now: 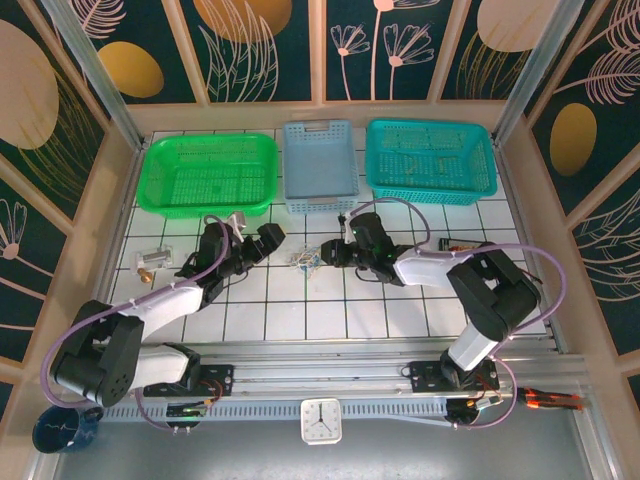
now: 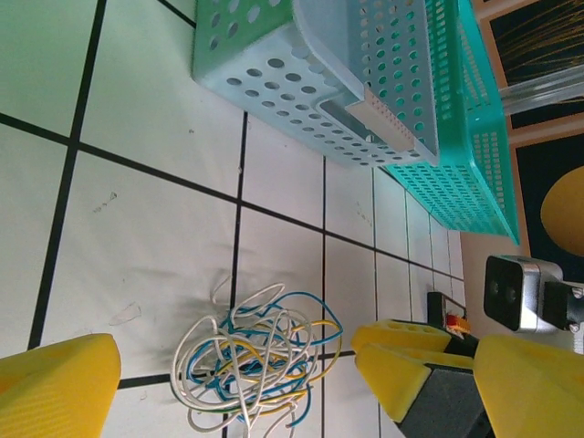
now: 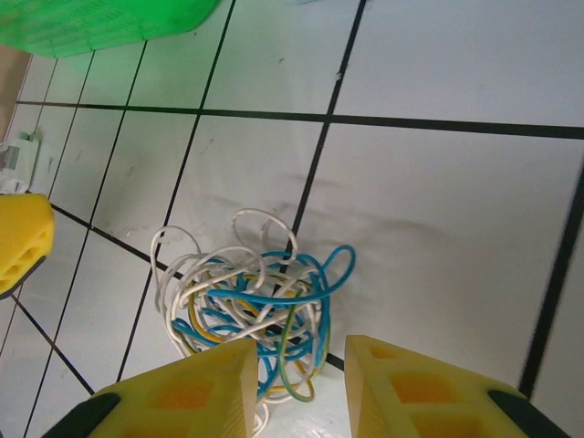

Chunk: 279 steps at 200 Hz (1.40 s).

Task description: Untangle the cables

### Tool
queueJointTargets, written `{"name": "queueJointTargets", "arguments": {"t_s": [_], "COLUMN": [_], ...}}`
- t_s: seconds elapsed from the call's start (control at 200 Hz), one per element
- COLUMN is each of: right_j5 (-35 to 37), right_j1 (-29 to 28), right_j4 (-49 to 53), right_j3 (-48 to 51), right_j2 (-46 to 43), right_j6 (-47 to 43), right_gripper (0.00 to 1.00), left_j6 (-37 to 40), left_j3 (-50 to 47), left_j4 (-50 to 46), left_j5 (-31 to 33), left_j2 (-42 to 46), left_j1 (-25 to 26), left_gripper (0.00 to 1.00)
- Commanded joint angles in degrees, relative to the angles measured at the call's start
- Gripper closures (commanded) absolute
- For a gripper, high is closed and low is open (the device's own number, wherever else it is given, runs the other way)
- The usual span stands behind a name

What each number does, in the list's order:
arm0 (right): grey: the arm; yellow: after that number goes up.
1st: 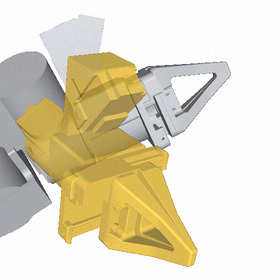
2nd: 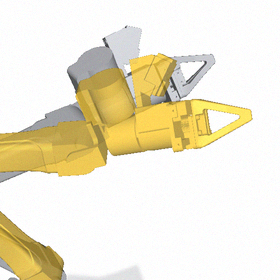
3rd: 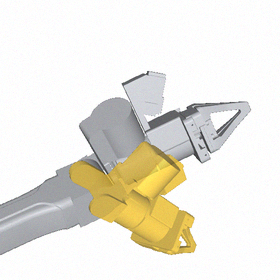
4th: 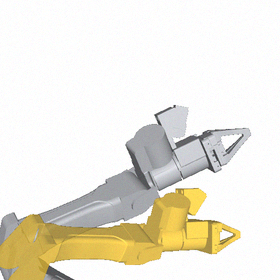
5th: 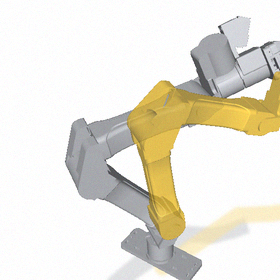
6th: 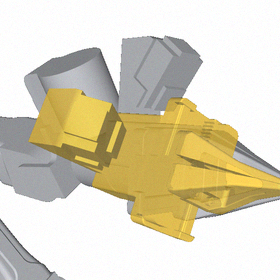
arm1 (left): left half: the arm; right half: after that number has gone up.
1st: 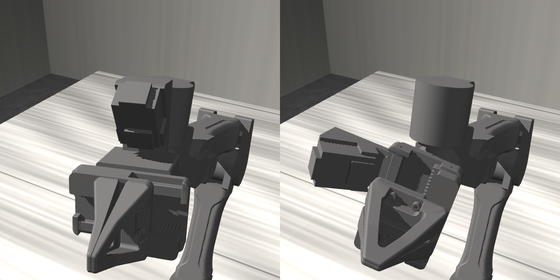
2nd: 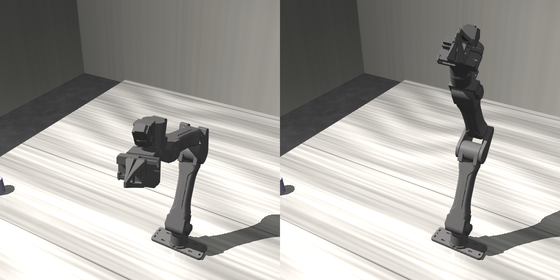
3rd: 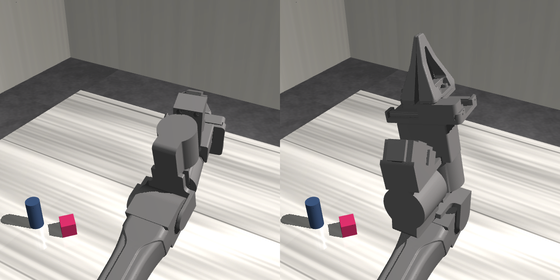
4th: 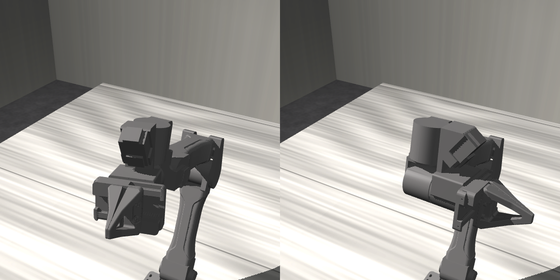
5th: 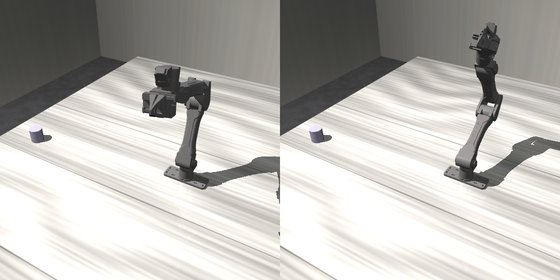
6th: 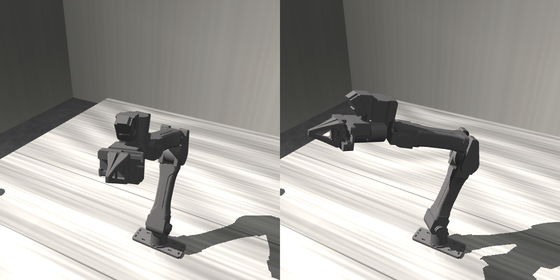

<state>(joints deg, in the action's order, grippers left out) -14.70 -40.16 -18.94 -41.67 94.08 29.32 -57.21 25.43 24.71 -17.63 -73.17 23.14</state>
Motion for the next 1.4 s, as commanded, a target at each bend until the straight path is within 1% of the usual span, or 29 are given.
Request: {"name": "queueJointTargets", "arguments": {"t_s": [0.0,0.09,0.18,0.34,0.586,0.661,0.776,0.856,0.961,1.076,1.171,1.391], "right_j5": [-0.9,-0.7,-0.3,-0.8,-1.0,-0.9,-1.1,-1.2,-1.1,-1.0,-0.9,-0.2], "right_j1": [-0.7,-0.7,-0.5,0.6,1.5,1.5,1.5,1.5,1.5,1.6,1.6,1.7], "right_j4": [-3.0,-3.5,-3.6,-3.1,-0.1,0.0,0.4,0.1,-0.3,-0.5,-0.7,-1.0], "right_j3": [-1.8,-2.1,-2.3,-2.0,-1.3,-0.6,-0.5,-0.4,-0.2,-0.3,-0.1,0.3], "right_j2": [2.0,3.2,3.8,2.9,-2.3,-3.8,-4.5,-5.0,-5.1,-4.9,-5.1,-5.8], "right_j6": [1.0,1.1,1.0,0.5,-0.8,-0.8,-0.8,-0.4,-0.2,-0.1,0.2,1.0], "right_gripper": [0.68,0.68,0.74,1.00,1.00,1.00,1.00,1.00,1.00,1.00,1.00,1.00], "left_j6": [0.0,-0.2,-0.3,-0.4,1.9,3.7,8.6,12.6,17.6,20.8,21.4,22.8], "left_j3": [1.5,1.5,1.5,1.1,1.1,1.8,4.8,7.9,12.6,16.4,17.3,18.3], "left_j4": [3.1,3.5,3.9,4.2,2.8,1.2,-3.8,-8.6,-14.7,-19.1,-19.4,-18.3], "left_j5": [-1.3,-1.5,-1.8,-2.0,-1.8,-1.7,-1.0,1.3,6.6,11.4,13.2,15.2], "left_j2": [-0.8,-1.2,-1.4,-1.4,-1.1,-1.3,-2.3,-3.5,-5.8,-9.4,-12.0,-16.1], "left_j1": [-0.5,-0.5,-0.5,-0.5,-0.5,-0.5,0.1,1.6,5.1,8.1,9.2,11.2], "left_gripper": [0.01,0.01,0.01,0.01,0.01,0.01,0.01,0.01,0.01,0.01,0.01,0.01]}}
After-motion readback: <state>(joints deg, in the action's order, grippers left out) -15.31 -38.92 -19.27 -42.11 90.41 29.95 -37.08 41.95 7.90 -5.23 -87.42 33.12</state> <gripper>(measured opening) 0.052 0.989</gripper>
